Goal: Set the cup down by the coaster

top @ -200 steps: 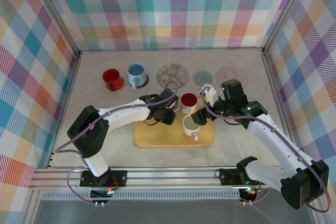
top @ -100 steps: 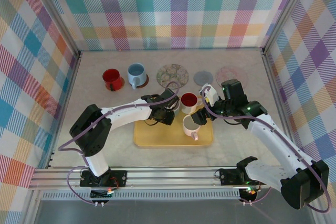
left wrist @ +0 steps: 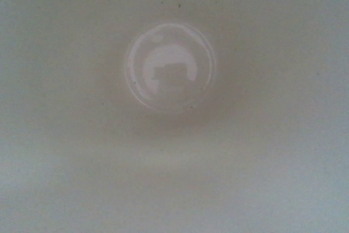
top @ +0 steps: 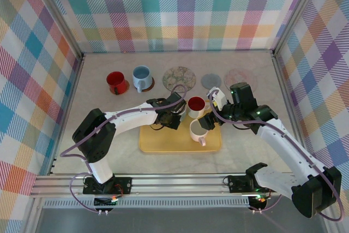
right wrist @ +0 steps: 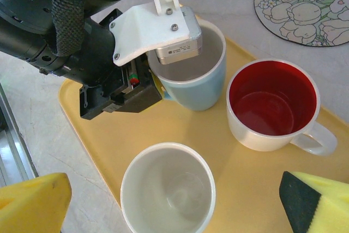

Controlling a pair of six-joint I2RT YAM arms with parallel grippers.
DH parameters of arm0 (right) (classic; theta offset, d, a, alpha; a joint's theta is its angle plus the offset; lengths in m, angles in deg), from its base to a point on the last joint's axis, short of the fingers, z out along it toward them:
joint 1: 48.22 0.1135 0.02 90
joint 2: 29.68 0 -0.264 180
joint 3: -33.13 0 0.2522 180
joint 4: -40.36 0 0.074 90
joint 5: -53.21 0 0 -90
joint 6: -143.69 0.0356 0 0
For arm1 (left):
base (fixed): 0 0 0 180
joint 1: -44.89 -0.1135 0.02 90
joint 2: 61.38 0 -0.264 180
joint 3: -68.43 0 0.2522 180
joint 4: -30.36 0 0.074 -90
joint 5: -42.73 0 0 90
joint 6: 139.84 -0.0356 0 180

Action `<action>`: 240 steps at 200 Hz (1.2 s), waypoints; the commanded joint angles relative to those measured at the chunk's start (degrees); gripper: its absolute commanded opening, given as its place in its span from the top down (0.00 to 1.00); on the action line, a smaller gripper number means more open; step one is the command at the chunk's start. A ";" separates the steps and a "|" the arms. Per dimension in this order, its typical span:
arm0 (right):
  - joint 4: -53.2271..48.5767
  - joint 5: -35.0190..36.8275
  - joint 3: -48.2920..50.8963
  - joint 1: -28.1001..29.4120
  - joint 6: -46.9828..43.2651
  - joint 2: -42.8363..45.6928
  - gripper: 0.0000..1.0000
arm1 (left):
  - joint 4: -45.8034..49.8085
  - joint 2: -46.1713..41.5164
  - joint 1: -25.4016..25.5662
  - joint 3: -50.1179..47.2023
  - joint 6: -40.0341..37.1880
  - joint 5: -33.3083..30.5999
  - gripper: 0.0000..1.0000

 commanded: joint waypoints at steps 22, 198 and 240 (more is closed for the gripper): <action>0.70 -0.04 0.48 -0.29 -1.59 0.86 0.01 | 3.09 -3.42 0.84 3.47 0.02 -1.70 1.00; -1.88 1.18 -3.83 -0.33 -2.60 -1.00 0.01 | 6.06 -4.71 -2.94 16.73 -5.36 -13.32 1.00; -0.29 1.25 -5.16 -0.42 -1.94 -2.89 0.01 | 5.42 -0.03 -6.64 22.62 -8.20 -11.47 1.00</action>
